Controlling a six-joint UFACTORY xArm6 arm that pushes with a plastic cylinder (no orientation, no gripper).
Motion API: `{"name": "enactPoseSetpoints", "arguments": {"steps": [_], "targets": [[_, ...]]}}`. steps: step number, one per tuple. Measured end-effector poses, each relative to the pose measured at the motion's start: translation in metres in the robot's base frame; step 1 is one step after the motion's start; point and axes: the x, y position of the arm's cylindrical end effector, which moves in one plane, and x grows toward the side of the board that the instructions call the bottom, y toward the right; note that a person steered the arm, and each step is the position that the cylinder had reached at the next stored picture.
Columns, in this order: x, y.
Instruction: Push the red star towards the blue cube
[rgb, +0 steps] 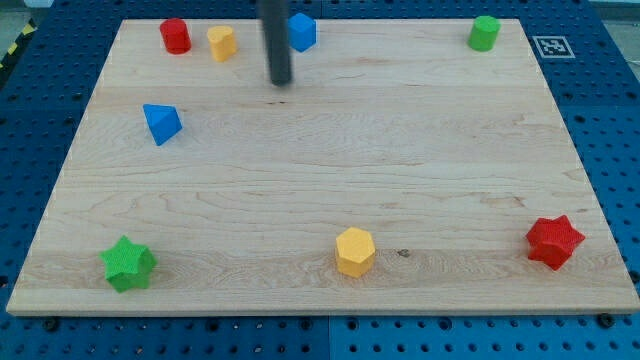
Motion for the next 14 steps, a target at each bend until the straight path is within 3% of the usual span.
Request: {"name": "enactPoseSetpoints", "arguments": {"steps": [1,2,3,4,5,6,7,9,12,14], "targets": [[0.085,0.107],[0.132,0.216],[0.138,0.318],[0.154,0.358],[0.181,0.358],[0.235,0.349],[0.241,0.345],[0.241,0.273],[0.192,0.226],[0.161,0.158]]}}
